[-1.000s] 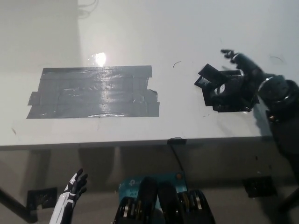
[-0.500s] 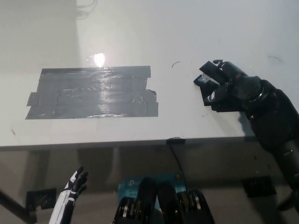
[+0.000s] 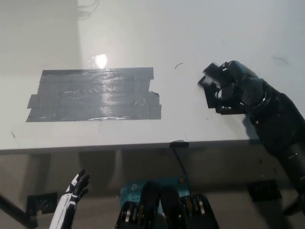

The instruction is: A stapler is kept on the black spot marked on the desk infront of the robot. The robot picks up the stapler using its right hand and passes it to a person

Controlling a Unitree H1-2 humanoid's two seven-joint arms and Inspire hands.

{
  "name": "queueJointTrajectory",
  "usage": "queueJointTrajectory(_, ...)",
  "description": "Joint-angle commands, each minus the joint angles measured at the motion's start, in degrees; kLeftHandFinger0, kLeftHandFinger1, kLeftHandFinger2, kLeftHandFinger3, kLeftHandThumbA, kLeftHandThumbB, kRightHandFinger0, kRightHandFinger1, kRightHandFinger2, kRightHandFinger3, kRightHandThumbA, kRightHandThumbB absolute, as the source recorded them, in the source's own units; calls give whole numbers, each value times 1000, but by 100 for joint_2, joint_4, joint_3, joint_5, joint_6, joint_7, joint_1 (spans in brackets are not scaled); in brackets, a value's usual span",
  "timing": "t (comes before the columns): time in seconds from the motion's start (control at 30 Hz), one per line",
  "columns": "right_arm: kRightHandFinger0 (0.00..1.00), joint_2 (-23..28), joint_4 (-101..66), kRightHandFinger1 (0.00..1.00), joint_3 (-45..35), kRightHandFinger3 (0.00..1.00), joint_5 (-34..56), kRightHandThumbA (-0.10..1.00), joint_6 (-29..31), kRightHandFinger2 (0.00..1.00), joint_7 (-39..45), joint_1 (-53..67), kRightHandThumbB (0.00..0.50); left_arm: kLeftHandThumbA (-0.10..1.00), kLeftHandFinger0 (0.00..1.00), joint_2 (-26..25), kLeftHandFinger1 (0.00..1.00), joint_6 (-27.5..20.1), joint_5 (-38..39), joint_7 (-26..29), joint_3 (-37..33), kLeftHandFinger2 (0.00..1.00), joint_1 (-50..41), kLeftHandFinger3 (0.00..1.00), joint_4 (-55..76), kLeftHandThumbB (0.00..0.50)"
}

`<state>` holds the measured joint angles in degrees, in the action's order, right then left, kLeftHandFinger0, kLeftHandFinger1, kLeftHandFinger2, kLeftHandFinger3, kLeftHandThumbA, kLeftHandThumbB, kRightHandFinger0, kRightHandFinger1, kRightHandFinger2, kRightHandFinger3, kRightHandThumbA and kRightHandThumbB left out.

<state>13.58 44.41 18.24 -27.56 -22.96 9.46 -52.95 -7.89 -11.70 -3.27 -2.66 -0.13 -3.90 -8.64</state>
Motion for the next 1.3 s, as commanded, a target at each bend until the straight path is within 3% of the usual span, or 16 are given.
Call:
queueJointTrajectory(0.0, 179, -23, 134, 331, 65, 485, 8, 449, 74, 402, 17, -73, 92, 1000, 1000, -95, 1000, -109, -3, -40, 15, 1000, 79, 1000, 92, 438)
queueJointTrajectory(0.03, 57, -19, 124, 243, 31, 414, 54, 446, 83, 338, 42, -63, 88, 1000, 1000, -96, 1000, -73, 4, -51, 13, 1000, 87, 1000, 99, 442)
queueJointTrajectory(0.17, 169, -4, 94, 442, -2, 392, 110, 446, 105, 529, 100, -39, 73, 1000, 1000, -97, 1000, -131, 34, -70, 14, 1000, 95, 1000, 84, 417)
queueJointTrajectory(0.2, 265, -2, 80, 562, -19, 599, 131, 453, 99, 644, 114, -30, 69, 1000, 1000, -99, 1000, -128, 39, -75, 14, 1000, 95, 1000, 88, 426)
queueJointTrajectory(0.23, 308, -7, 85, 573, -39, 609, 148, 468, 84, 645, 115, -33, 69, 1000, 1000, -103, 1000, -106, 58, -88, 18, 1000, 97, 1000, 96, 431)
queueJointTrajectory(0.33, 233, -12, 86, 571, -137, 388, 228, 441, 151, 687, 48, 2, 71, 1000, 1000, -110, 1000, -71, 65, -97, 23, 1000, 97, 1000, 116, 422)
queueJointTrajectory(0.4, 180, -9, 128, 571, -193, 332, 280, 429, 213, 755, 49, -1, 63, 1000, 1000, -108, 1000, -69, 55, -101, 26, 1000, 103, 1000, 116, 425)
queueJointTrajectory(0.43, 189, -7, 178, 596, -272, 404, 367, 426, 270, 837, 71, -11, 67, 1000, 1000, -116, 1000, -67, 57, -114, 26, 1000, 106, 1000, 118, 427)
queueJointTrajectory(0.5, 116, -21, 157, 488, -627, 462, 766, 464, 229, 786, 267, -6, 65, 1000, 1000, -125, 1000, -58, 76, -139, 25, 1000, 110, 1000, 113, 432)
queueJointTrajectory(0.53, 110, -74, 211, 476, -1057, 699, 1213, 460, 93, 828, 421, -39, 66, 1000, 1000, -122, 1000, -45, 74, -138, 26, 1000, 109, 1000, 115, 430)
queueJointTrajectory(0.57, 129, -121, 247, 483, -1374, 800, 1522, 459, -28, 826, 513, -66, 86, 1000, 1000, -118, 1000, -31, 71, -135, 28, 1000, 109, 1000, 120, 433)
queueJointTrajectory(0.63, 12, -177, 318, 278, -2010, 830, 2151, 441, -256, 614, 790, -144, 40, 1000, 1000, -130, 1000, 3, 60, -138, 32, 1000, 121, 1000, 136, 428)
queueJointTrajectory(0.77, 0, -47, 818, 29, -2780, 582, 2937, 634, -397, 417, 1511, -462, 18, 1000, 1000, -134, 1000, -74, 60, -139, 30, 1000, 122, 1000, 83, 427)
queueJointTrajectory(0.9, 0, 212, 1408, 0, -3444, 258, 3700, 675, -397, 35, 2144, -820, 27, 1000, 1000, -131, 1000, -83, 114, -169, 34, 1000, 123, 1000, 44, 432)
queueJointTrajectory(1.13, 0, 461, 1875, 0, -3916, 87, 4136, 645, -397, 0, 2535, -1247, 1, 1000, 1000, -126, 1000, 75, 93, -175, 23, 1000, 100, 1000, 167, 438)
queueJointTrajectory(1.27, 0, 457, 2028, 0, -4046, 106, 4339, 679, -397, 0, 2624, -1367, 0, 1000, 1000, -114, 1000, 81, 80, -161, 23, 1000, 94, 1000, 183, 418)
